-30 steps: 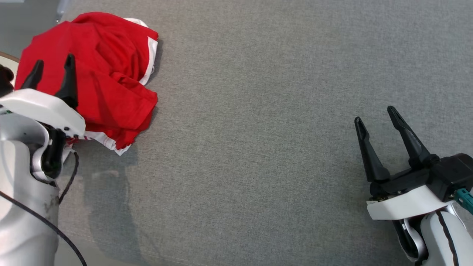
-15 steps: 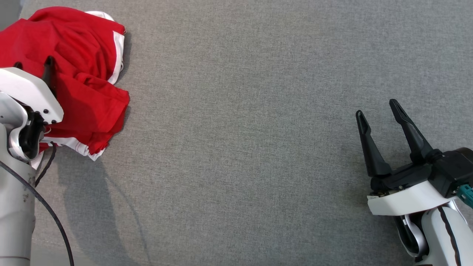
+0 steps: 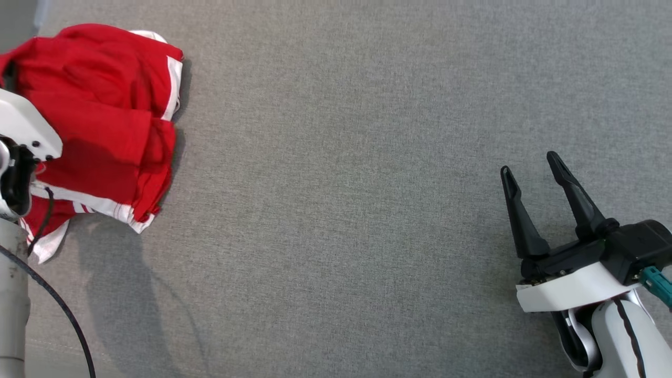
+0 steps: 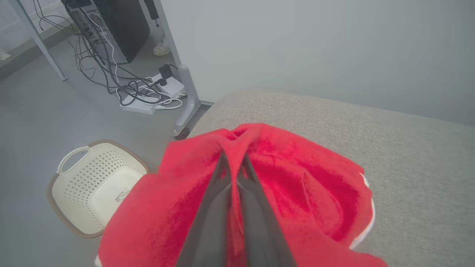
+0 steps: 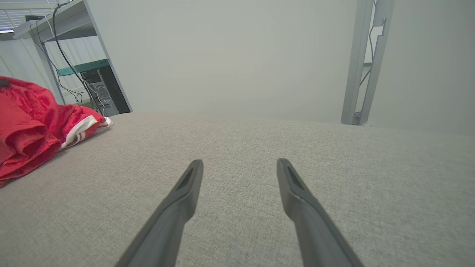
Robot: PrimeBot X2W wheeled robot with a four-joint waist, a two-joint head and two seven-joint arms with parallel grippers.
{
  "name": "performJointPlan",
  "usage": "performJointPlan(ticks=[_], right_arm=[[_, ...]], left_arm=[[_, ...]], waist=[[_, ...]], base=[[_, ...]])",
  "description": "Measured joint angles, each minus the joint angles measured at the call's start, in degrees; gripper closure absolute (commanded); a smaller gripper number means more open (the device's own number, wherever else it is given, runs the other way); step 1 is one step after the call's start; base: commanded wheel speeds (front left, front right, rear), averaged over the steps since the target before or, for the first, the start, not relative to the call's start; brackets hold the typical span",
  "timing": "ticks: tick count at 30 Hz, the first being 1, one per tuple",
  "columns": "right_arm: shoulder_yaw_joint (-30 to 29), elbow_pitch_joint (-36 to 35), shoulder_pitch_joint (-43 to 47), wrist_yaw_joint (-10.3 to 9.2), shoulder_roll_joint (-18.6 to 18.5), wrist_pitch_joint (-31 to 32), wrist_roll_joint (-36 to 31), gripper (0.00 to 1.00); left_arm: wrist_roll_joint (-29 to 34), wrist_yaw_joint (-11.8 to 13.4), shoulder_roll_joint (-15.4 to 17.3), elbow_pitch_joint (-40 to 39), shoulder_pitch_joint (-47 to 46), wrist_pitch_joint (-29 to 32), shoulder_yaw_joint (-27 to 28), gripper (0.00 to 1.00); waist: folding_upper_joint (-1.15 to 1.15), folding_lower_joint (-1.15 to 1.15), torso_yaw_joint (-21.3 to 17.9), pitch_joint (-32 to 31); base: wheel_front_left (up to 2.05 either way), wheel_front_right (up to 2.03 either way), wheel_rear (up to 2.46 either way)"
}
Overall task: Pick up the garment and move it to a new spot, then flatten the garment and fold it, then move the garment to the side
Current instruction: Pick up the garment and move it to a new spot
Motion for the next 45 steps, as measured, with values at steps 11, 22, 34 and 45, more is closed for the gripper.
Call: performJointPlan(ticks=[11, 22, 34, 45], right_arm=[[0.0, 2.0, 1.1, 0.00, 2.2, 0.0, 0.0, 0.00], [-1.9, 2.6, 1.4, 0.00, 4.0, 0.0, 0.1, 0.00], [-4.8, 1.8, 0.7, 0.00, 5.3, 0.0, 0.0, 0.00], [-7.1, 1.1, -1.8, 0.00, 6.1, 0.0, 0.8, 0.00]], left_arm=[[-0.8, -1.6, 0.8, -10.6, 0.2, -8.6, 1.0, 1.00], [-3.0, -2.1, -3.4, -24.4, 1.7, -10.9, -0.5, 1.00], [-6.9, 0.4, -14.3, -34.3, 5.6, -7.4, -6.8, 1.00], [-19.8, 8.6, -17.5, -33.2, 4.7, -15.6, -25.0, 1.00]], waist=[[0.00, 0.00, 0.4, -6.7], [0.00, 0.00, -2.1, -12.1], [0.00, 0.00, -9.0, -12.9], [0.00, 0.00, -19.1, -9.3]], base=[[0.00, 0.00, 0.00], [0.00, 0.00, 0.00], [0.00, 0.00, 0.00], [0.00, 0.00, 0.00]])
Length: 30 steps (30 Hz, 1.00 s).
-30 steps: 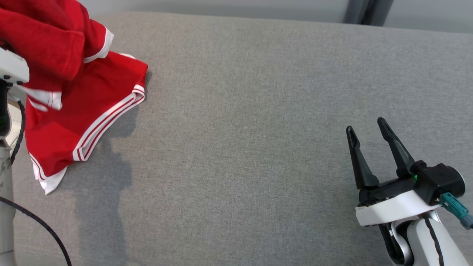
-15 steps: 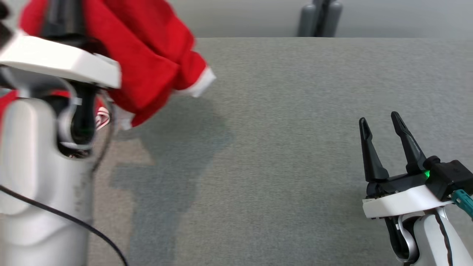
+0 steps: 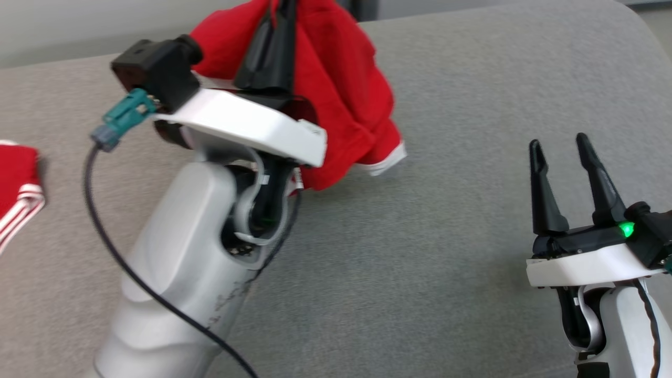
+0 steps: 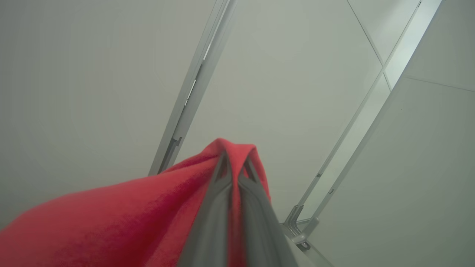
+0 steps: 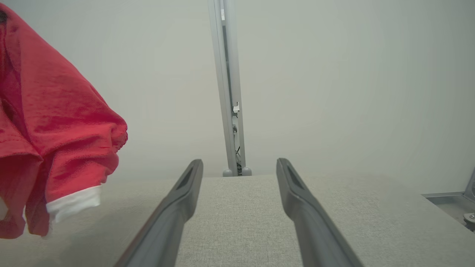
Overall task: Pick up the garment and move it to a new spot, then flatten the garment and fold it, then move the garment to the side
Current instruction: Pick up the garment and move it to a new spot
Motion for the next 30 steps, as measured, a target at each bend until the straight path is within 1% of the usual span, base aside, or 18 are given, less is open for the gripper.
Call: performJointPlan(ticks=[3, 5, 9, 12, 15, 18, 19, 20, 21, 22, 26, 30], right_arm=[[-0.9, -0.1, 0.0, 0.00, 0.1, 0.0, 0.2, 0.00], [-1.1, -0.2, 0.0, 0.00, 0.2, 0.0, 0.3, 0.00], [-1.5, -0.3, 0.0, 0.00, 0.3, 0.0, 0.4, 0.00], [-1.5, -0.4, 0.0, 0.00, 0.4, 0.0, 0.4, 0.00], [-1.3, -0.5, 0.0, 0.00, 0.5, 0.0, 0.4, 0.00], [-0.8, -0.4, 0.0, 0.00, 0.5, 0.0, 0.2, 0.00], [-0.6, -0.4, 0.0, 0.00, 0.6, 0.0, 0.2, 0.00], [-0.4, -0.3, 0.0, 0.00, 0.6, 0.0, 0.0, 0.00], [-0.3, -0.2, 0.0, 0.00, 0.6, 0.0, 0.0, 0.00], [-0.2, -0.2, 0.0, 0.00, 0.6, 0.0, -0.2, 0.00], [-0.1, 0.0, 0.0, 0.00, 0.6, 0.0, -0.4, 0.00], [-0.1, 0.2, 0.6, 0.01, 0.5, 0.0, -0.7, 0.00]], left_arm=[[-4.3, 3.4, -0.1, 2.0, -2.2, -5.0, -5.1, 1.00], [-6.8, 5.3, -0.1, 4.3, -3.0, -8.2, -7.6, 1.00], [-9.1, 8.3, -0.1, 10.3, -3.5, -11.0, -9.3, 1.00], [-7.3, 9.0, 0.0, 15.8, -3.5, -11.6, -9.4, 1.00], [-4.7, 8.8, 0.0, 20.5, -3.2, -11.7, -9.1, 1.00], [-3.9, 7.3, 0.0, 23.8, -2.0, -11.7, -10.3, 1.00], [-4.1, 6.6, 0.0, 24.9, -1.5, -11.8, -11.3, 0.86], [-4.4, 6.0, 0.0, 26.0, -1.1, -11.8, -12.5, 0.52], [-4.5, 5.8, 0.0, 27.0, -0.9, -11.8, -13.4, 0.07], [-4.5, 5.6, 0.0, 27.9, -0.9, -11.8, -14.3, 0.00], [-5.4, 4.6, 0.0, 29.4, -1.0, -11.8, -15.6, 0.00], [-2.1, 4.6, 0.3, 27.2, -1.4, -11.8, -12.0, 0.00]], waist=[[0.00, 0.00, -2.5, 0.9], [0.00, 0.00, -3.8, 1.5], [0.00, 0.00, -4.9, 2.5], [0.00, 0.00, -4.4, 2.7], [0.00, 0.00, -3.5, 2.8], [0.00, 0.00, -2.3, 2.7], [0.00, 0.00, -1.9, 2.7], [0.00, 0.00, -1.5, 2.6], [0.00, 0.00, -1.2, 2.5], [0.00, 0.00, -0.8, 2.4], [0.00, 0.00, 0.6, 1.6], [0.00, 0.00, 2.0, 0.3]], base=[[0.00, 0.00, 0.00], [0.00, 0.00, 0.00], [0.00, 0.00, 0.00], [0.00, 0.00, 0.00], [0.00, 0.00, 0.00], [0.00, 0.00, 0.00], [0.00, 0.00, 0.00], [0.00, 0.00, 0.00], [0.00, 0.00, 0.00], [0.00, 0.00, 0.00], [0.00, 0.00, 0.00], [0.00, 0.00, 0.00]])
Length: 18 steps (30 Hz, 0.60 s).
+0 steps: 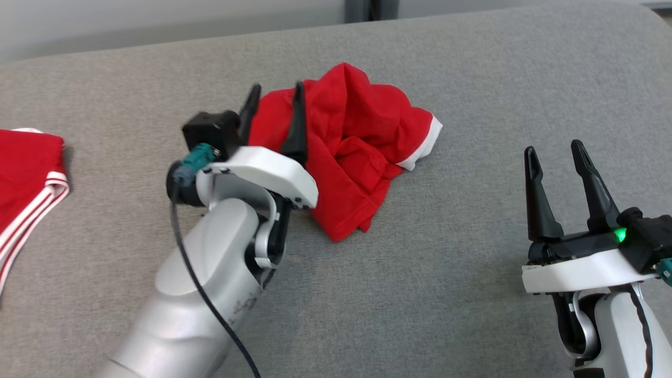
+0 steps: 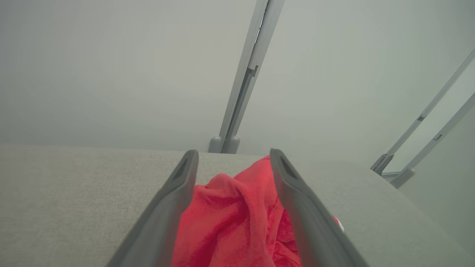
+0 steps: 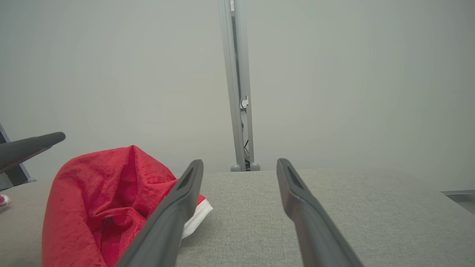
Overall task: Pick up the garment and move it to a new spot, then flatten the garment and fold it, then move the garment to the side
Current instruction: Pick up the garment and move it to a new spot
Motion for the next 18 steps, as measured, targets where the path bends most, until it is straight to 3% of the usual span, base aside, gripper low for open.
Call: performJointPlan(ticks=[9, 14, 18], right_arm=[[1.5, 0.7, 2.0, -0.01, -0.6, 0.0, -0.5, 0.00], [2.0, 1.2, 3.7, -0.01, -1.0, 0.0, -0.6, 0.00], [2.6, 1.6, 5.1, -0.01, -1.5, 0.0, -0.8, 0.00]], left_arm=[[8.8, -2.3, 5.4, -11.0, 6.4, 0.0, 11.2, 0.00], [15.6, -4.0, 9.5, -16.4, 14.2, 0.0, 16.0, 0.00], [20.2, -6.0, 10.5, -19.3, 22.0, 0.0, 18.6, 0.00]], waist=[[0.00, 0.00, 2.9, -3.8], [0.00, 0.00, 4.2, -6.1], [0.00, 0.00, 5.2, -7.8]], base=[[0.00, 0.00, 0.00], [0.00, 0.00, 0.00], [0.00, 0.00, 0.00]])
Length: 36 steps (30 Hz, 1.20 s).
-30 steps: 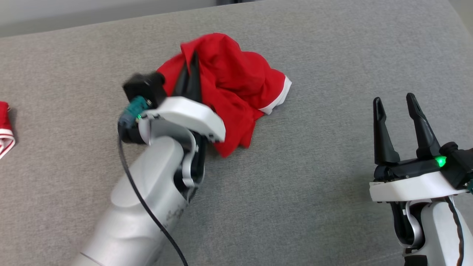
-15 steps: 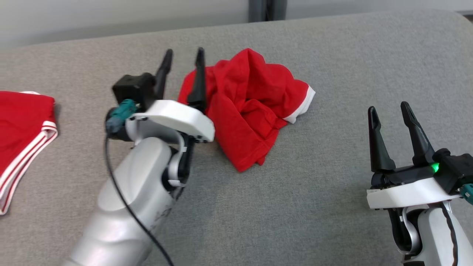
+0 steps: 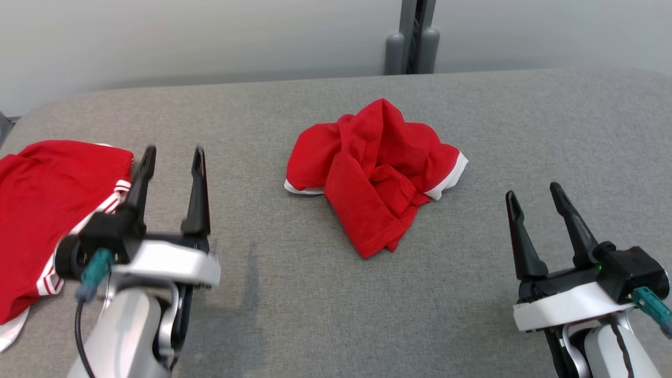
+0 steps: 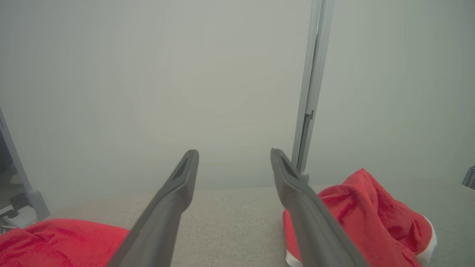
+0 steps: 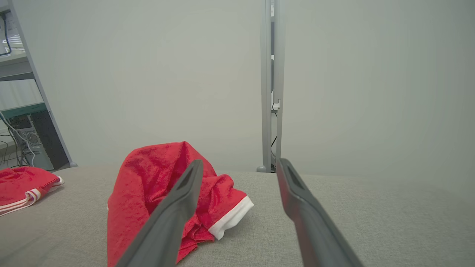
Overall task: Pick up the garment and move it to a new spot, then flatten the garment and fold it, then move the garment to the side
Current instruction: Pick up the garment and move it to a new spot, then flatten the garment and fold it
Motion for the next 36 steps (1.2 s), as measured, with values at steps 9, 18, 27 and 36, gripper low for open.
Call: performJointPlan(ticks=[9, 18, 27, 36], right_arm=[[0.6, 0.7, 2.5, 0.00, -0.1, 0.0, -0.1, 0.00], [2.2, 1.7, 2.8, 0.00, -0.2, 0.0, -0.1, 0.00], [8.5, 8.8, -0.5, 0.00, -2.2, 0.0, -0.2, 0.00], [10.6, 19.4, -5.6, 0.01, -3.6, 0.0, 2.1, 0.00]], left_arm=[[7.7, -3.5, -5.1, -6.6, 14.3, 0.0, 7.7, 0.00], [11.8, -8.1, -9.7, -7.8, 17.9, 0.0, 12.6, 0.00], [12.5, -9.8, -10.7, -6.8, 16.3, 0.0, 12.2, 0.00], [10.8, -8.7, -10.7, -6.1, 15.8, 0.0, 9.9, 0.00]], waist=[[0.00, 0.00, 1.6, -2.4], [0.00, 0.00, 3.0, -2.9], [0.00, 0.00, 6.5, -1.2], [0.00, 0.00, 11.2, 0.8]], base=[[0.00, 0.00, 0.00], [0.00, 0.00, 0.00], [0.00, 0.00, 0.00], [0.00, 0.00, 0.00]])
